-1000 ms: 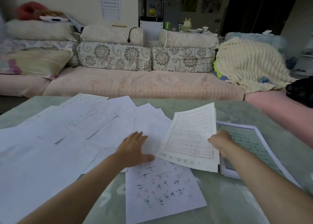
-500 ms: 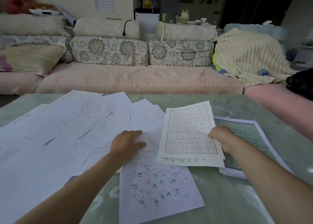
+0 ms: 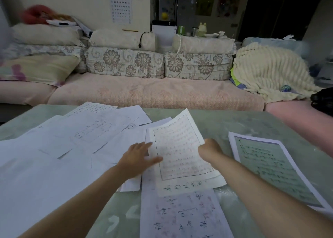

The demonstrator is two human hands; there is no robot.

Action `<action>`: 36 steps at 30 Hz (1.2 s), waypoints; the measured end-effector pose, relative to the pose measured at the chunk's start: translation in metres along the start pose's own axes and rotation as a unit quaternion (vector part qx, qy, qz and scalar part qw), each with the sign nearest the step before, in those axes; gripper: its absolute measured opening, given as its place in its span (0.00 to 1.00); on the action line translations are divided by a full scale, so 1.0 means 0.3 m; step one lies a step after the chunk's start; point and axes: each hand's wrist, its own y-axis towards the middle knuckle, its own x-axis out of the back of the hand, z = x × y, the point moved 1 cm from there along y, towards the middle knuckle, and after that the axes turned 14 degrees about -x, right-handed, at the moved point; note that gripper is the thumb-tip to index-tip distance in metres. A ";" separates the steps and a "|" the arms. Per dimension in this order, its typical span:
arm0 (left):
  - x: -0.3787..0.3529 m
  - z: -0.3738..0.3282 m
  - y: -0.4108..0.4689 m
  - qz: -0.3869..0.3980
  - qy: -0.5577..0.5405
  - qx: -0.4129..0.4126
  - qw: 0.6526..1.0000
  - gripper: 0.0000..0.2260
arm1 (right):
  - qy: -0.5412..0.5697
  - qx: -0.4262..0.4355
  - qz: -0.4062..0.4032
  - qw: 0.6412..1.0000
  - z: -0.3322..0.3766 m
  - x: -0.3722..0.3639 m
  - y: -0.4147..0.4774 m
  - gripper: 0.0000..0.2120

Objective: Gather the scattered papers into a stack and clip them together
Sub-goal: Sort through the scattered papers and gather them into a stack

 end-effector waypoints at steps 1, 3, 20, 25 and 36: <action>-0.014 0.015 0.001 0.022 0.021 -0.009 1.000 0.45 | -0.012 -0.004 -0.007 1.000 0.029 -0.019 -0.002 0.25; -0.036 0.034 -0.001 0.041 0.057 -0.024 0.997 0.51 | -0.063 -0.004 -0.018 0.998 0.077 -0.051 0.001 0.23; -0.067 0.076 0.004 -0.033 0.090 -0.050 0.994 0.46 | 0.008 -0.023 0.103 0.994 0.157 -0.054 0.178 0.23; -0.054 0.062 0.002 -0.048 0.041 -0.030 0.998 0.42 | 0.061 0.029 0.092 0.994 0.149 -0.001 0.140 0.17; 0.089 -0.047 0.015 -0.127 -0.315 0.062 0.938 0.34 | 0.344 0.064 0.061 0.935 0.011 0.176 0.039 0.10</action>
